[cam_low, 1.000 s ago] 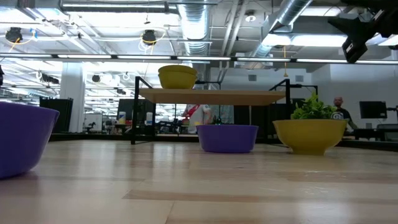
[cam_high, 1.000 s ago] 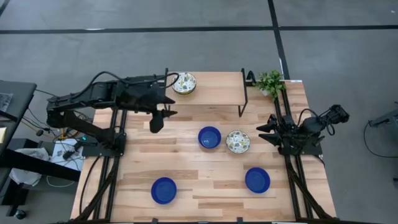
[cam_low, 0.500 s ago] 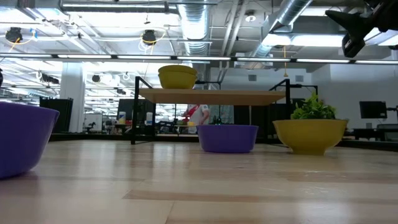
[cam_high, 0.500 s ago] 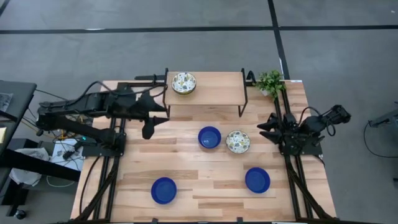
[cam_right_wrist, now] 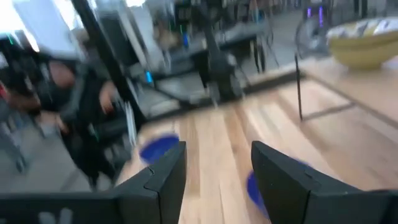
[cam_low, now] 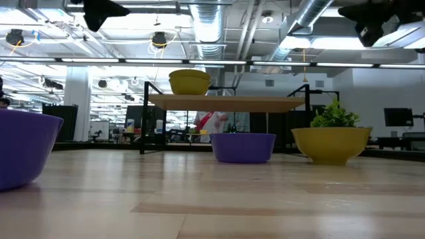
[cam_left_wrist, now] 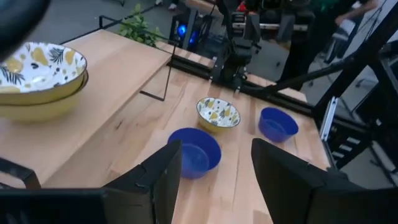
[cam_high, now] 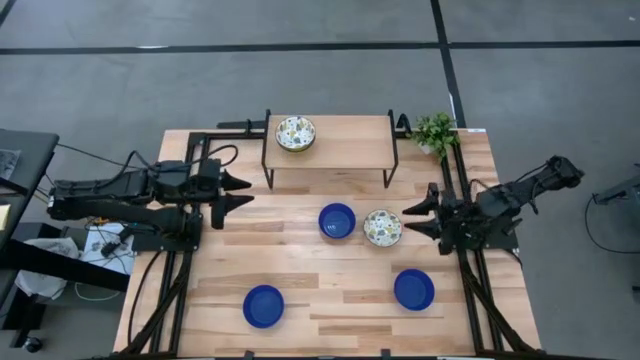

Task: Pick & Place Mini bowls
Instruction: Stack the white bowl on top of the white bowls on the shelf

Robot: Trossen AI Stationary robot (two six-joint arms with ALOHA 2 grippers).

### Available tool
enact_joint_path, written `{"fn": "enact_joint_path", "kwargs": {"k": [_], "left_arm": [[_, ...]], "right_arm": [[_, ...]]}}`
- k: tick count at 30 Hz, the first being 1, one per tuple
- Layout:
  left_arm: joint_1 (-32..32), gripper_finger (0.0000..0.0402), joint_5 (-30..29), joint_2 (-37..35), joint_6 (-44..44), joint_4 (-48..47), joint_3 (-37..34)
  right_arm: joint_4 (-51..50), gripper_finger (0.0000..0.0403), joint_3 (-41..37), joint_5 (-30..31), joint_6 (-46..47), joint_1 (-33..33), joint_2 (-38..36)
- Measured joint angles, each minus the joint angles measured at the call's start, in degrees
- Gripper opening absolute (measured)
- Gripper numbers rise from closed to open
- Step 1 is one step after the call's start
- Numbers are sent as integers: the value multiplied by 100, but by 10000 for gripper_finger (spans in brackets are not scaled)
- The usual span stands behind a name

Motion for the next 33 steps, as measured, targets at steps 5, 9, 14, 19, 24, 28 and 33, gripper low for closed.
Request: {"fn": "enact_joint_path", "kwargs": {"k": [5, 9, 14, 19, 24, 28, 33], "left_arm": [[0, 192, 0, -248, -71, 113, -308], [0, 192, 0, -248, -71, 153, -363], [2, 192, 0, -226, -62, 164, -361], [2, 192, -1, -226, -51, 178, -362], [2, 192, 0, -221, -49, 193, -361], [2, 192, 0, -219, -51, 197, -361], [2, 192, -1, -217, -50, 198, -362]], "right_arm": [[-1361, 169, 1037, -364, 0, 1, 921], [-2289, 169, 1737, -589, 2, 0, 1641], [-3366, 169, 2366, -943, 4, -2, 2520], [-4159, 169, 2521, -1185, -1, -2, 3351], [-4406, 169, 2521, -1176, -437, -2, 4067], [-4391, 168, 2526, -1066, -1018, -12, 4535], [-4356, 168, 2526, -1074, -1252, -228, 5080]]}}
